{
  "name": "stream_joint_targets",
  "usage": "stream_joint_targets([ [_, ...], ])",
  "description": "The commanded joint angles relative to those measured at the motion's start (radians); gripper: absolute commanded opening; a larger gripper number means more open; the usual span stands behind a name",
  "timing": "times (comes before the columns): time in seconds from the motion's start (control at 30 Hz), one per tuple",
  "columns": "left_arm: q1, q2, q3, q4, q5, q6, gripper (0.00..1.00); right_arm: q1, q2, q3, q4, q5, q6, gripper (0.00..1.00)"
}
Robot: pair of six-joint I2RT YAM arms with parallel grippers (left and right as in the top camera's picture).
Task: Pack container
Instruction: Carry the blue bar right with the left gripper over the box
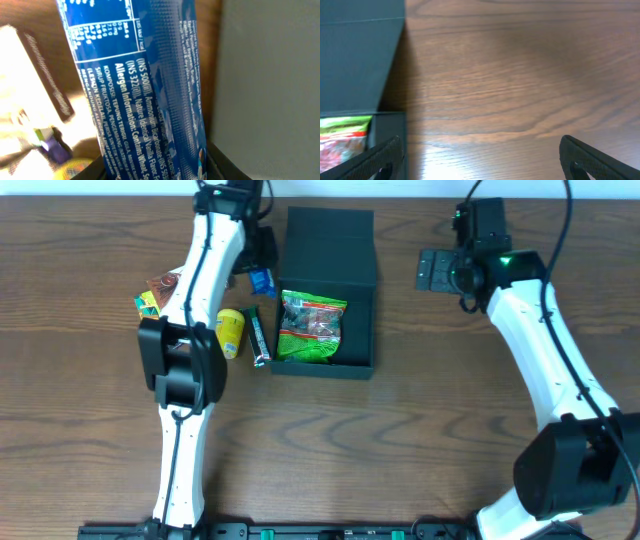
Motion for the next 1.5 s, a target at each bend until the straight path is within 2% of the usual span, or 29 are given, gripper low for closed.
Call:
stream_joint_targets([
  [0.0,-0.066,-0.05,0.06,-0.04,-0.016,0.052,0.05,-0.035,0.003,0.003,-0.001,0.002,0.017,0.99],
  [0.33,-0.256,-0.078,0.094,-0.166,0.027,0.039,0.06,-0.095,0.003,0.003,-0.001,-0.015,0.017,0.99],
  [0.4,-0.29,-0.078,0.067,-0.165,0.074,0.039,0.06,-0.102,0.003,0.003,-0.001,-0.015,0.017,0.99],
  [0.57,-0.354,-0.076,0.004,-0.13,0.08,0.039,0.06,-0.109,0.003,0.003,0.0,-0.015,0.016,0.99],
  [0.8,-0.362,-0.076,-0.106,-0.061,0.151,-0.021,0.06,-0.109,0.003,0.003,-0.003,-0.015,0.016,0.99],
  [1.03,-0.364,-0.076,-0.113,-0.072,0.227,-0.04,0.06,-0.109,0.003,0.003,-0.01,-0.015,0.016,0.99],
  [1.47,-0.377,-0.076,-0.113,-0.11,0.227,-0.066,0.06,-0.109,0.003,0.003,-0.019,-0.016,0.016,0.99],
])
